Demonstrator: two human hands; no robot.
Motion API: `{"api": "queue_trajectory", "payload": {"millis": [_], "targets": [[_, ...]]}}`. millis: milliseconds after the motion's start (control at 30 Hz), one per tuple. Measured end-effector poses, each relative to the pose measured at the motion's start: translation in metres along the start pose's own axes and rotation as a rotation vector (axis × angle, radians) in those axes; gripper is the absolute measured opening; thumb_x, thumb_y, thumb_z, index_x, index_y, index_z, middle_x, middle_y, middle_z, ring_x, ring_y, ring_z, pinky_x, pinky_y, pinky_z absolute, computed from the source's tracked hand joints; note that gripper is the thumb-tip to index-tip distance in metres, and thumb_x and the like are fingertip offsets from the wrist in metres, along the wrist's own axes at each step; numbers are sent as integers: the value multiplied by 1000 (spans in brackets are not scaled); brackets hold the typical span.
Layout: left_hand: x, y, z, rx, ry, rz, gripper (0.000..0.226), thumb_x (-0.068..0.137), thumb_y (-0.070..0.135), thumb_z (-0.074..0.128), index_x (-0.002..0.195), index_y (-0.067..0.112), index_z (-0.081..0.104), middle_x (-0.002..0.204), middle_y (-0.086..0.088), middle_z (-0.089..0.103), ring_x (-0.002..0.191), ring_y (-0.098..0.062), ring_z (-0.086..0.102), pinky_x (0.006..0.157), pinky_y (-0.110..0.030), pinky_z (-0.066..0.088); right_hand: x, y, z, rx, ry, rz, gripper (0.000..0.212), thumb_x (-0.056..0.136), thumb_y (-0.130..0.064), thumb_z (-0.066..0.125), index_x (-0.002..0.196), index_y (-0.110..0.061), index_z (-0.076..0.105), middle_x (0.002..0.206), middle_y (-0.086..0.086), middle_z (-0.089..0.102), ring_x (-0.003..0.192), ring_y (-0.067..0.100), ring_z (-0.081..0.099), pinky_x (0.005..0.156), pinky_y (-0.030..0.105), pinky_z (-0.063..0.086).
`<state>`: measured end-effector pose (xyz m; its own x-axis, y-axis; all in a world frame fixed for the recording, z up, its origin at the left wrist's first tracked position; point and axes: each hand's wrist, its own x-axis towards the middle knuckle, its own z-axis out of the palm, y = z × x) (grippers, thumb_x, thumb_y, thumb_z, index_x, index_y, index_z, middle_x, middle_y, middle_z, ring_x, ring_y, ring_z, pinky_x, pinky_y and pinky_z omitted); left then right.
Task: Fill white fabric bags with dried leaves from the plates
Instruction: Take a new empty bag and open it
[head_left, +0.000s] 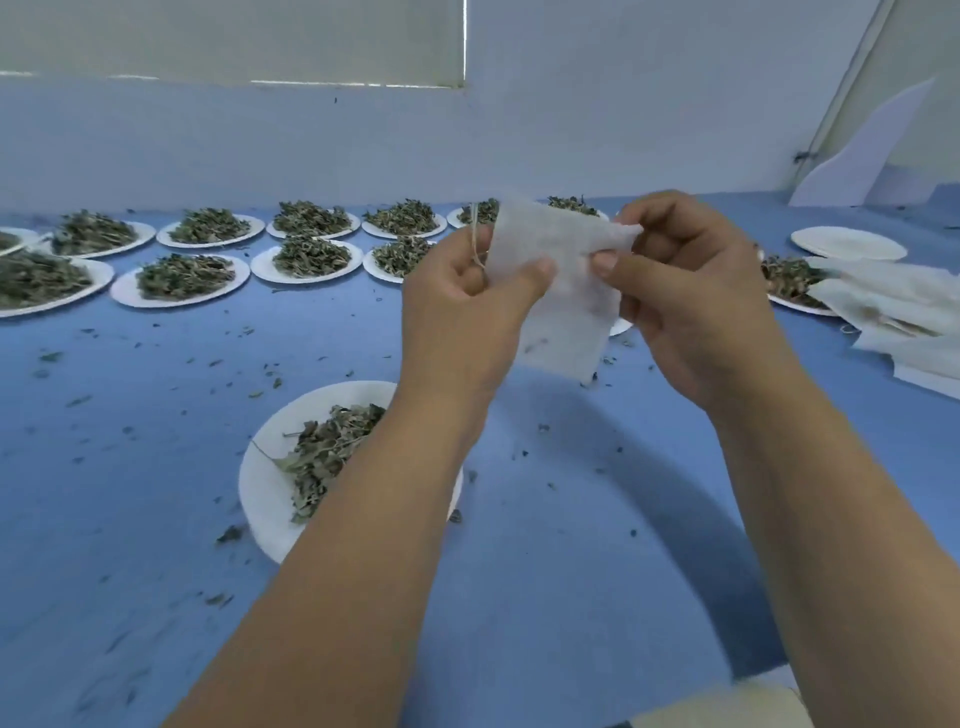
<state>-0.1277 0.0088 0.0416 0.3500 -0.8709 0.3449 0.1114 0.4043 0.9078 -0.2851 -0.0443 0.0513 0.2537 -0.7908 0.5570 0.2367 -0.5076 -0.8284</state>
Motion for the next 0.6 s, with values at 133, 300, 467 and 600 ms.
{"api": "queue_trajectory", "payload": {"millis": [133, 300, 467, 600], "targets": [[7, 33, -52, 442, 186, 314, 5, 87, 18, 72, 82, 15, 72, 73, 2, 70, 70, -13, 65, 63, -32, 55, 17, 0, 58, -295, 18, -223, 35, 84, -5, 75, 111, -27, 70, 111, -6, 71, 101, 13, 69, 80, 41, 60], [1, 54, -108, 809, 345, 487, 8, 90, 28, 66, 84, 27, 71, 76, 15, 67, 76, -5, 60, 63, -24, 47, 24, 5, 135, -429, -57, -355, 14, 86, -26, 79, 97, -31, 72, 105, -13, 72, 103, 8, 67, 78, 28, 53], [-3, 48, -153, 936, 339, 425, 18, 86, 17, 62, 95, 29, 72, 87, 18, 67, 87, 1, 58, 72, -10, 43, 22, 26, 178, -512, -147, -345, 7, 86, -21, 81, 92, -24, 78, 102, -13, 64, 99, 6, 59, 76, 9, 38], [0, 41, -175, 1052, 145, 444, 19, 89, 15, 59, 97, 25, 73, 78, 18, 63, 83, -2, 54, 76, -13, 44, 15, 43, 192, -525, -127, -337, 10, 88, -22, 79, 96, -30, 79, 97, -14, 63, 97, 7, 59, 78, 15, 40]]}}
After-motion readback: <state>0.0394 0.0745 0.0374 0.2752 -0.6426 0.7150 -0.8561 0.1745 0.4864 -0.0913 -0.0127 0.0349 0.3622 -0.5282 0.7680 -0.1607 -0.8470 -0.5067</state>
